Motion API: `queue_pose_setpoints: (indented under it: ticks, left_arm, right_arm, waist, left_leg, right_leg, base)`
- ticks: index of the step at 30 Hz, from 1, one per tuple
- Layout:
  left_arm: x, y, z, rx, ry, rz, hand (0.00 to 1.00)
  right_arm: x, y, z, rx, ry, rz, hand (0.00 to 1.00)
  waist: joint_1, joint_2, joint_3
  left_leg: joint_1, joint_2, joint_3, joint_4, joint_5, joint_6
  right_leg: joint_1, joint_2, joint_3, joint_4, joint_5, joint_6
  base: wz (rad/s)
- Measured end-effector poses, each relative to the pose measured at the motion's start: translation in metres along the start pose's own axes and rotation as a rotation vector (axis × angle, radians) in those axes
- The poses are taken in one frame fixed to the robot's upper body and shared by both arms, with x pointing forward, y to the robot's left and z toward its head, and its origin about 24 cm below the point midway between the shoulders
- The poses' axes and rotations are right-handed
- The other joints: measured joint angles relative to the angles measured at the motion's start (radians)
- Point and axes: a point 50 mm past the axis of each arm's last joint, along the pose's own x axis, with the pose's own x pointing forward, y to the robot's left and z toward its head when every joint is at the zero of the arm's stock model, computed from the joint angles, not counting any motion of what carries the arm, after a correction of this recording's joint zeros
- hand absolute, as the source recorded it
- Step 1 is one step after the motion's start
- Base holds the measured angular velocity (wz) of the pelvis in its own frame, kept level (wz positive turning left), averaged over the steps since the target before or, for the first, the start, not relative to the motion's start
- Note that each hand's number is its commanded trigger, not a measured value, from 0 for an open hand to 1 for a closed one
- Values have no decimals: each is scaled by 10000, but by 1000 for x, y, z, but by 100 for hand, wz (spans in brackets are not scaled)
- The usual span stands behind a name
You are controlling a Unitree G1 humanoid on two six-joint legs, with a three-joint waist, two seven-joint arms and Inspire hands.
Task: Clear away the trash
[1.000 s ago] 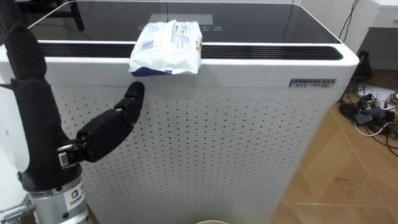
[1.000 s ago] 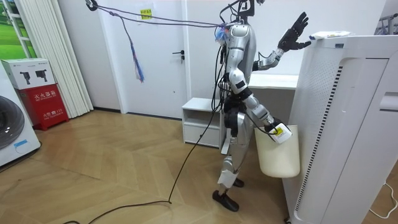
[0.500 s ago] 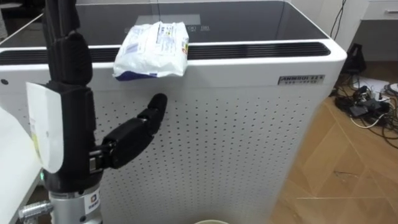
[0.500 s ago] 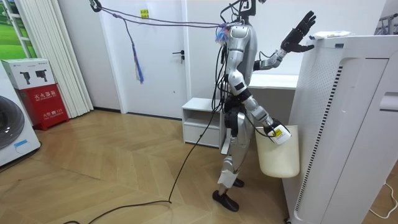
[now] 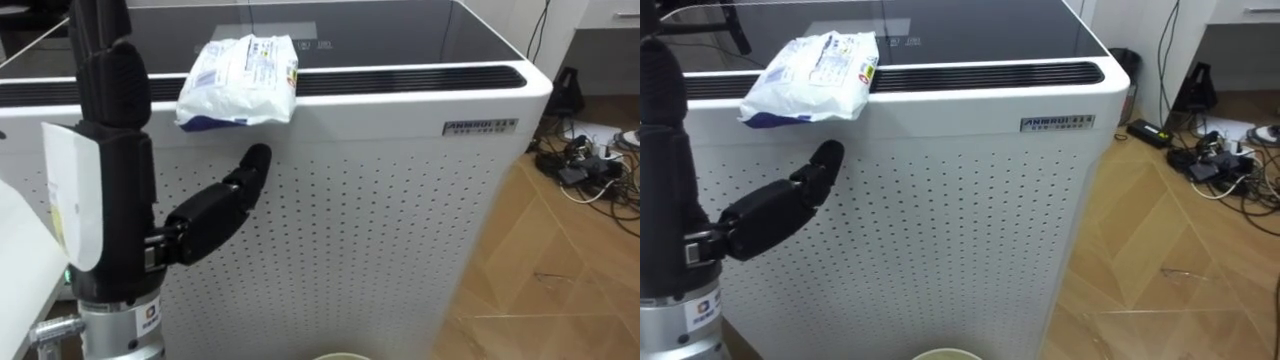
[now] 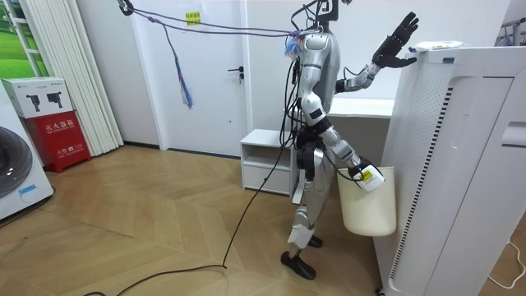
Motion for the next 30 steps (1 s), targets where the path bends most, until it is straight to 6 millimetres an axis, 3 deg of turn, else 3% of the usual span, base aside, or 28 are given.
queue_pose_setpoints:
  ticks: [9, 10, 11, 13, 14, 26, 30]
  left_arm:
    - [2, 1, -1, 182, -163, -114, 0]
    - [2, 1, -1, 185, -163, -121, 19]
    - [2, 1, -1, 203, -176, -142, 25]
    - [3, 2, -2, 378, -268, -213, 93]
    - [3, 2, -2, 570, -347, -264, 100]
    - [-3, -1, -14, 2520, -500, -1037, 100]
    - [-2, 0, -15, 2698, -410, -939, 100]
  right_arm:
    - [0, 0, 0, -10, 13, 9, 100]
    - [0, 0, 0, -11, 15, 13, 100]
    - [0, 0, 0, -12, 17, 17, 100]
    - [0, 0, 0, -39, 22, 22, 100]
    - [0, 0, 0, -97, 35, 29, 100]
    - [0, 0, -1, -365, 114, 55, 100]
    - [-1, -4, -2, -180, 233, -29, 100]
  waist:
    - [72, -10, -2]
    - [80, -10, -2]
    - [105, -10, -3]
    - [114, -12, -4]
    - [111, -12, -4]
    - [77, 48, -35]
    - [70, 166, -111]
  left_leg:
    - [50, 5, 71, -104, 1, 2]
    - [64, 7, 97, -122, 2, 5]
    - [79, 7, 106, -140, 3, 6]
    - [86, 7, 114, -143, 5, 9]
    - [93, 6, 119, -139, 9, 16]
    - [108, 12, 153, -163, 12, 21]
    - [167, 22, 240, -284, 20, 33]
  right_leg:
    - [-6, 0, 18, -4, -3, 5]
    - [-6, 0, 27, -6, -5, 8]
    - [2, -1, 27, -6, -6, 11]
    - [0, -4, 27, -5, -8, 14]
    - [-2, -8, 28, -5, -10, 16]
    - [2, 1, 70, -21, -12, 20]
    - [7, 15, 228, -21, -12, 20]
  base:
    - [-1]
    - [-5]
    - [-4]
    - [0]
    - [0]
    - [0]
    - [-8]
